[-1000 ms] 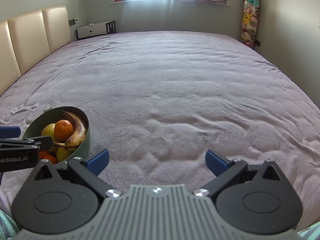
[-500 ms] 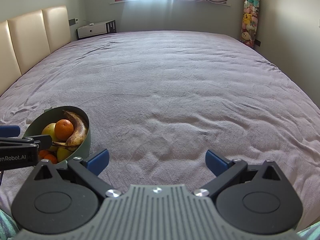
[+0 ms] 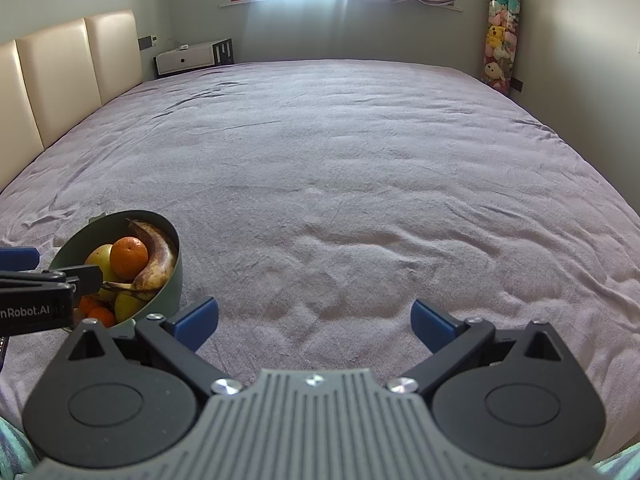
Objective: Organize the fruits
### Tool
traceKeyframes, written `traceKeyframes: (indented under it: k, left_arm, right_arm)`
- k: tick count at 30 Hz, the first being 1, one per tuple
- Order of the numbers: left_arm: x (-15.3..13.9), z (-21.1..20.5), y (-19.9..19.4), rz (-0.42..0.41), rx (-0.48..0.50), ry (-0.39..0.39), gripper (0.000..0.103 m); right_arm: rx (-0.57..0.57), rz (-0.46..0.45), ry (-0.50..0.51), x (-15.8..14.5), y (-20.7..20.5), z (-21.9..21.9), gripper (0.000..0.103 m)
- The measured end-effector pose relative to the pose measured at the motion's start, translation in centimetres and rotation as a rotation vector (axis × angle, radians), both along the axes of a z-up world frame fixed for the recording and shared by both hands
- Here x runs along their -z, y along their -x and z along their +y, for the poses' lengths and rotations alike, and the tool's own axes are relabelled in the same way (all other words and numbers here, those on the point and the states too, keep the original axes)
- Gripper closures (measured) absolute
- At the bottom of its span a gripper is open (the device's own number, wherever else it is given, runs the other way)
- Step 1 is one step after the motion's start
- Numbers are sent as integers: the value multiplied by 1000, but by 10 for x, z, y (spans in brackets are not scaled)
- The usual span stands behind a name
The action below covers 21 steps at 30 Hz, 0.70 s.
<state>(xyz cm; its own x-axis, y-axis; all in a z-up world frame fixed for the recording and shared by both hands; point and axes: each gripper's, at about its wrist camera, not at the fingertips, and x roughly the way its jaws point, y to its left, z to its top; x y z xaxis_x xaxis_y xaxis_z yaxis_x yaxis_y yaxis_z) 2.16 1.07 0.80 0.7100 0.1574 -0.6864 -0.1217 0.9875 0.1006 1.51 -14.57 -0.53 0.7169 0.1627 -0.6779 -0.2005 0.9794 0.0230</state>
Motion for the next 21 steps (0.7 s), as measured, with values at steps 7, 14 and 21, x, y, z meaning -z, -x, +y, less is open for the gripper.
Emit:
traceKeyframes:
  k: [7,14,21]
  left_arm:
    - [-2,1,1,-7,1,1,9]
    - [-4,3,3,-23,3,-11,9]
    - [-5,4,3,-28,4,-12,9]
  right_arm:
    - [-2,8,-3,1,0,0,4]
    - [-1,8,-3,2,0,0,4]
    - [-2,9,-4,2,0,0,4]
